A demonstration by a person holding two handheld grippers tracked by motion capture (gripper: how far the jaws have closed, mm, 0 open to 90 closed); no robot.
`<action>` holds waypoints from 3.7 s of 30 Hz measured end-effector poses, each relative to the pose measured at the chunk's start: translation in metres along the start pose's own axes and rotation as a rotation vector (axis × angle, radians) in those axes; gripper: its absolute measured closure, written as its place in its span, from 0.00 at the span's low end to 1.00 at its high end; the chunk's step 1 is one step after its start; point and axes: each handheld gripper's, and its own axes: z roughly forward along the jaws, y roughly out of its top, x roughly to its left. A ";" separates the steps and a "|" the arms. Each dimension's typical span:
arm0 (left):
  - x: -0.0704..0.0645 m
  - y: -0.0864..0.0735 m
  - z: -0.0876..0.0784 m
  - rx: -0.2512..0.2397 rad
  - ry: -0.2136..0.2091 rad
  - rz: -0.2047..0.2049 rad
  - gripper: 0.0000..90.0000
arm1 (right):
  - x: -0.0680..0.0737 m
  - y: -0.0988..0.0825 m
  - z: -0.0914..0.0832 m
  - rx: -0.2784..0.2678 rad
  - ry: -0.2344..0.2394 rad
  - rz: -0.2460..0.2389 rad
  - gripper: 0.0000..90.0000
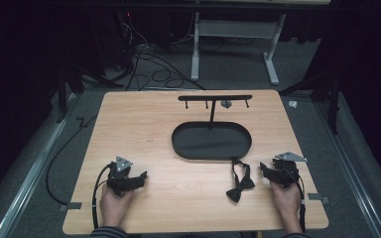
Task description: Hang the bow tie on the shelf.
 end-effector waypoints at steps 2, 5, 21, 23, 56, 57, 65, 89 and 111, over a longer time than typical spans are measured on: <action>0.000 0.000 0.000 0.000 0.000 0.000 0.26 | 0.000 0.000 0.000 0.000 0.000 0.000 0.51; 0.000 0.000 0.000 0.000 0.000 0.000 0.26 | 0.000 0.000 0.000 0.000 0.000 0.000 0.51; 0.000 0.000 0.000 0.000 0.000 0.000 0.26 | 0.001 0.000 0.000 0.001 0.018 -0.014 0.51; 0.000 0.000 0.000 0.000 0.000 0.000 0.26 | 0.001 0.000 0.000 0.001 0.019 -0.014 0.51; 0.000 0.000 0.000 0.002 0.001 0.001 0.26 | 0.013 0.004 -0.028 -0.076 0.136 -0.003 0.64; 0.000 0.000 0.000 0.002 0.001 0.001 0.26 | 0.013 0.004 -0.028 -0.076 0.136 -0.003 0.64; 0.000 0.000 0.000 0.002 0.001 0.001 0.25 | 0.023 0.009 -0.034 -0.089 0.175 -0.027 0.64; 0.000 0.000 0.000 0.002 0.000 0.001 0.25 | 0.048 0.023 -0.012 -0.033 0.236 -0.066 0.65; 0.000 0.000 0.000 0.002 0.000 0.001 0.25 | 0.052 0.016 0.006 0.037 0.235 -0.092 0.88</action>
